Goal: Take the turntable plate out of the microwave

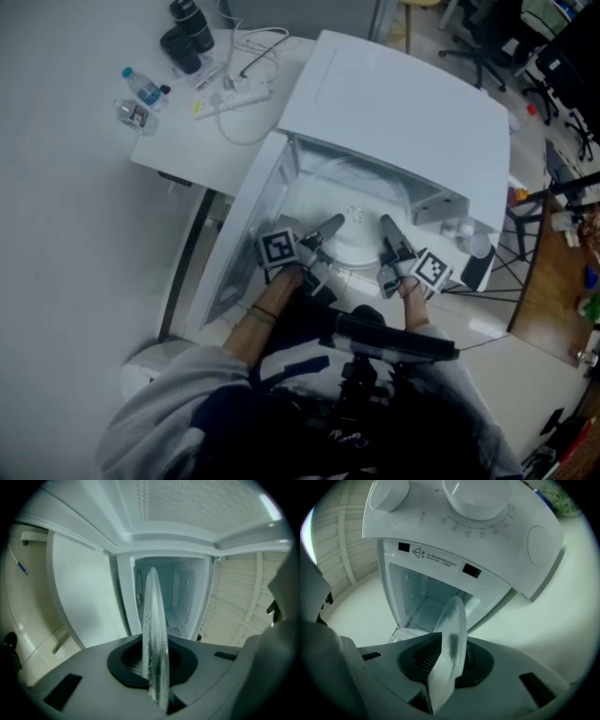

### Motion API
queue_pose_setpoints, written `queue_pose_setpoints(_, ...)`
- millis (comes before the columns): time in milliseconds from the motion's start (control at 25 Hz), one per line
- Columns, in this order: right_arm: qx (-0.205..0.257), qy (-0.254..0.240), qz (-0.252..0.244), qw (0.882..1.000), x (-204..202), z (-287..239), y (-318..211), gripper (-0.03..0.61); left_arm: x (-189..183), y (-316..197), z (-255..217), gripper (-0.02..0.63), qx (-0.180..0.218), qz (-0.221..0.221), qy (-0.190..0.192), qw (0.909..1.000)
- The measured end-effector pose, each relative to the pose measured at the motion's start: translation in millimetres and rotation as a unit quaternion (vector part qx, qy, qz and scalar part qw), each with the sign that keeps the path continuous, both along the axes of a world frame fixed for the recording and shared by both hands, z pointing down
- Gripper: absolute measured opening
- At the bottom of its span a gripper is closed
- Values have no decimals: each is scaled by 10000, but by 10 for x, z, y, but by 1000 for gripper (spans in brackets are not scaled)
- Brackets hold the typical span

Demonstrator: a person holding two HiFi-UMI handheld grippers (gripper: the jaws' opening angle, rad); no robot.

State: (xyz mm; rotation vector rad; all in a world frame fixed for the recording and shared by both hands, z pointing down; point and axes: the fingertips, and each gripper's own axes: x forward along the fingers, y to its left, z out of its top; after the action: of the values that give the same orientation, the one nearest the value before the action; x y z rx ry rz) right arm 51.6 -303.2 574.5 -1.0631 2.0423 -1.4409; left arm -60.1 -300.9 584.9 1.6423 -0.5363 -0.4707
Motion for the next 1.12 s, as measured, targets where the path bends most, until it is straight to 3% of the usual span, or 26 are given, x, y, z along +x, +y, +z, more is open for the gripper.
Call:
queue_pose_setpoints(120,79,4,-62,9999,-3,-175,46,64,15,34,-220,11,132,-76,418,9990)
queue_pose_setpoints(240,204,-13,-137,9997,0,-299,145,61,34,139,-374,11,311,-135,515,9981)
queue_pose_setpoints(520,265,-118,-409,9987,-14,-438,496,63,30,544,-572,11,479,-400,377,9973)
queue_pose_setpoints(720,196,390,-528,9977,196,-411,855,80,206,906,-643,11,521,-520,373,9966)
queue_pose_setpoints(960,286,583,-670,9956,481,-467,1348,80,477,1387,-685,11,608,-545,276,9963)
queue_pose_setpoints(1120,308,691,-681,9948,708,-502,1714,80,711,1747,-734,11,575,-531,415,9961)
